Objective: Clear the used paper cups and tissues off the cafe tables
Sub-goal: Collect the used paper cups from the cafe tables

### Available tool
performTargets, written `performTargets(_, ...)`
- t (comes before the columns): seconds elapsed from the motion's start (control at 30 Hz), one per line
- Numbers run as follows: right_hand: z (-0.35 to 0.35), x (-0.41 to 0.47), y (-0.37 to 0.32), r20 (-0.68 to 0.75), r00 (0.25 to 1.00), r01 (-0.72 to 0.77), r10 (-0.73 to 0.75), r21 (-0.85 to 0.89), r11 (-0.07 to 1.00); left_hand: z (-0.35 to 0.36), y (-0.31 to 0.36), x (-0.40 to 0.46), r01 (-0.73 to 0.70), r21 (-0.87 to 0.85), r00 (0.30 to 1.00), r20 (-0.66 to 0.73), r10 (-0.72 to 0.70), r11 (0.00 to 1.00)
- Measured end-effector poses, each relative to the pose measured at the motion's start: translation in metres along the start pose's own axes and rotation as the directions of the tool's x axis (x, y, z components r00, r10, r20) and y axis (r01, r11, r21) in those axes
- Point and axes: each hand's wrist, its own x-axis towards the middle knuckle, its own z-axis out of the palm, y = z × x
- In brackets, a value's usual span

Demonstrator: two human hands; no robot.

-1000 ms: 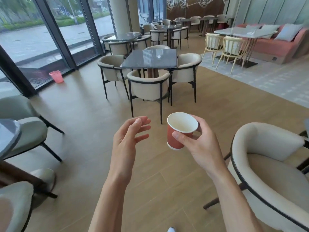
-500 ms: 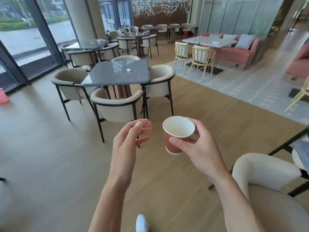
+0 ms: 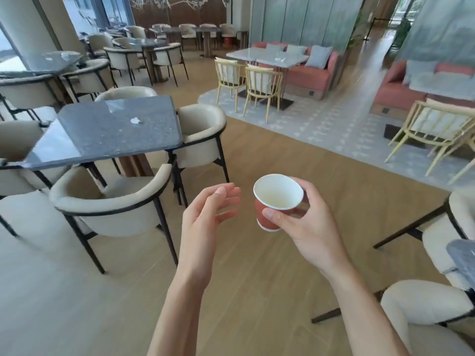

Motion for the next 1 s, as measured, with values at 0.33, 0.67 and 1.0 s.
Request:
performTargets(0.33,-0.038,0.199,0.066,-0.137,0.99,-0.019,0.018,-0.005,1.0,0.082,-0.05,0.199,0.007,0.041,0.995,0.1,-0.011,0.999)
performTargets(0.67,-0.093,0.474,0.095,-0.059,0.998,0.037,-0.037,-0.002,0.999,0.205,-0.072,0.436,-0.013,0.031,1.0,-0.003,0.013,0.999)
performTargets(1.0,-0.078,0.7,0.154,0.01,0.999,0.033,-0.033,-0.044,0.999,0.233,-0.119,0.649,0.015,0.026,0.996,-0.088,-0.013,1.0)
